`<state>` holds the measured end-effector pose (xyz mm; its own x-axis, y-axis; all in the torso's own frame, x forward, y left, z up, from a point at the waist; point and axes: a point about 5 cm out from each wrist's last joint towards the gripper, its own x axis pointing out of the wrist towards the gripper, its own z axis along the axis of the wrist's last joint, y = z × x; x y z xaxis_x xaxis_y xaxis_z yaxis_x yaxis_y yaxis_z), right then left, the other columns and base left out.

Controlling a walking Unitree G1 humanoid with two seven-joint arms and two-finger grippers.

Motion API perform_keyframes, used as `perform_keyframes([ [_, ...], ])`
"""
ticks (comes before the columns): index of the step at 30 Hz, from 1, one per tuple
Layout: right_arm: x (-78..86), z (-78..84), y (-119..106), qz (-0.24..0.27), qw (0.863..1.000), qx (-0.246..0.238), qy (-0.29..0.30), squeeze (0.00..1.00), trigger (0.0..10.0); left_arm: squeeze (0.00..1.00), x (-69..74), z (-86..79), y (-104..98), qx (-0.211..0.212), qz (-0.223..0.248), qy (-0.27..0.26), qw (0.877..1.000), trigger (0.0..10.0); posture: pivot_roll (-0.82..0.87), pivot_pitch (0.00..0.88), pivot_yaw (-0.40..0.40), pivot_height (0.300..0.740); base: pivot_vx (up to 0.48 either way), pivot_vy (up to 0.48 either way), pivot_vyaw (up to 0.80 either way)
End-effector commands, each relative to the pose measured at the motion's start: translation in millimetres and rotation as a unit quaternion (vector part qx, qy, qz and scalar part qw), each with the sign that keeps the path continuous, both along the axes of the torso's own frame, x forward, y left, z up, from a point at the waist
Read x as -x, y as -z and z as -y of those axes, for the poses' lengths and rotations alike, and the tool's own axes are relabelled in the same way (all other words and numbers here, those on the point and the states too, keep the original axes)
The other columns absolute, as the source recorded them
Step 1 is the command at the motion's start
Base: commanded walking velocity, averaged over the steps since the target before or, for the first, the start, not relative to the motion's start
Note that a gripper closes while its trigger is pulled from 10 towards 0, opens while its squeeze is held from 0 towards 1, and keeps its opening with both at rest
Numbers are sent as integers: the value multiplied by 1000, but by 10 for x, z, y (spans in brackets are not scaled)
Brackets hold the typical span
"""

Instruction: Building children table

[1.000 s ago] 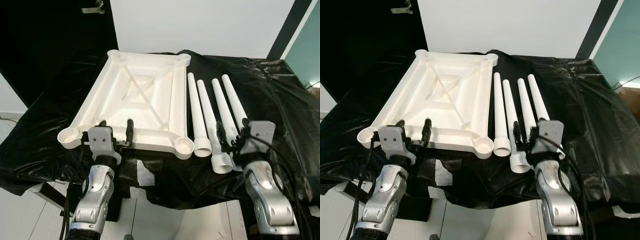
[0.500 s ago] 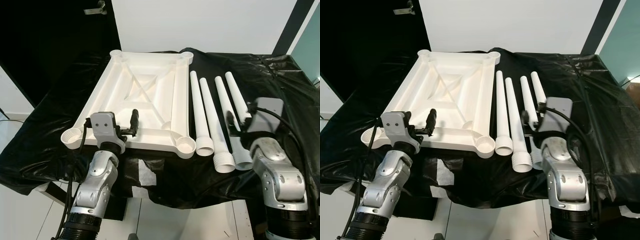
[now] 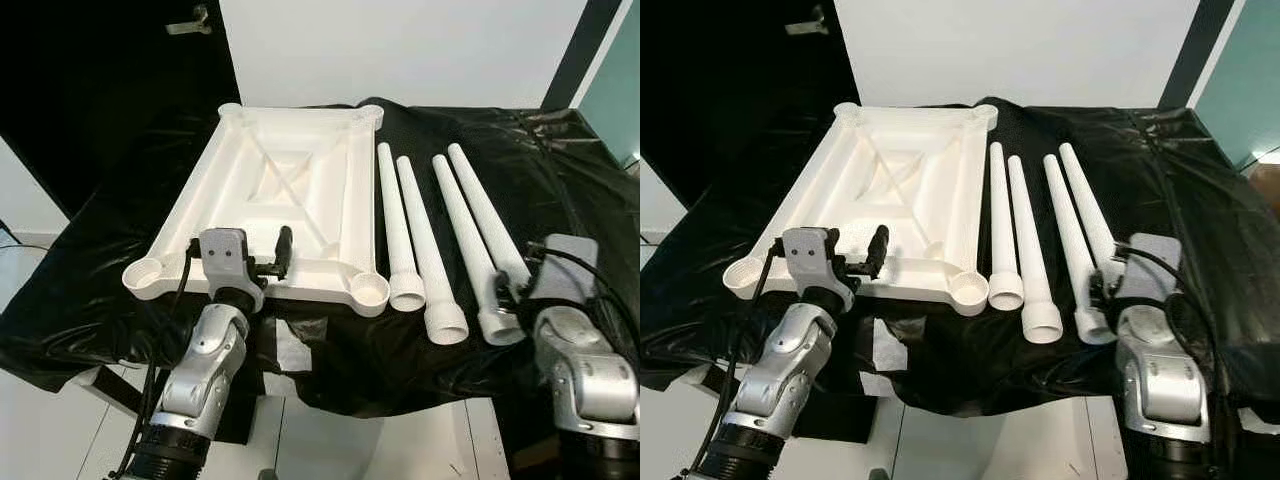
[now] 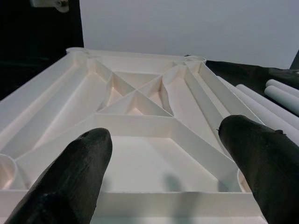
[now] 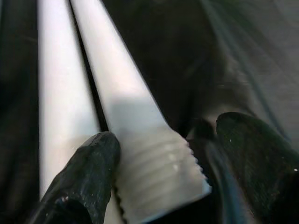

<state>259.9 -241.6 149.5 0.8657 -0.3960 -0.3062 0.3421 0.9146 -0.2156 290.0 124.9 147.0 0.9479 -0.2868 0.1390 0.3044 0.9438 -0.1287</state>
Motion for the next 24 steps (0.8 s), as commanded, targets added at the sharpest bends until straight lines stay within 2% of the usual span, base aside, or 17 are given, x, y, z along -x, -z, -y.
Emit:
perform_keyframes([
  [1,15,52,62,-27,1000,-3,9,0,10000,0,25,99,-10,-17,22,114,993,10000,-71,7,16,740,0,0,0],
  [8,9,84,92,-55,998,-7,9,0,10000,0,28,116,-1,-14,23,109,994,10000,-73,9,10,740,0,0,0],
  [15,89,71,354,-113,993,-17,1,0,10000,0,49,143,12,-30,29,117,992,10000,-71,5,10,740,0,0,0],
  [16,128,71,490,-139,990,-18,4,0,10000,0,39,148,2,-31,31,116,992,10000,-69,8,10,740,0,0,0],
  [22,165,65,594,-154,988,-28,9,0,10000,0,41,156,-7,-36,34,119,992,10000,-68,11,15,740,0,0,0],
  [23,173,63,603,-156,987,-32,10,0,8588,0,45,153,-3,-38,34,120,991,10000,-68,12,17,740,0,0,0],
  [24,178,60,606,-156,987,-35,10,0,8588,0,49,149,0,-39,34,120,991,10000,-68,12,18,740,0,0,0],
])
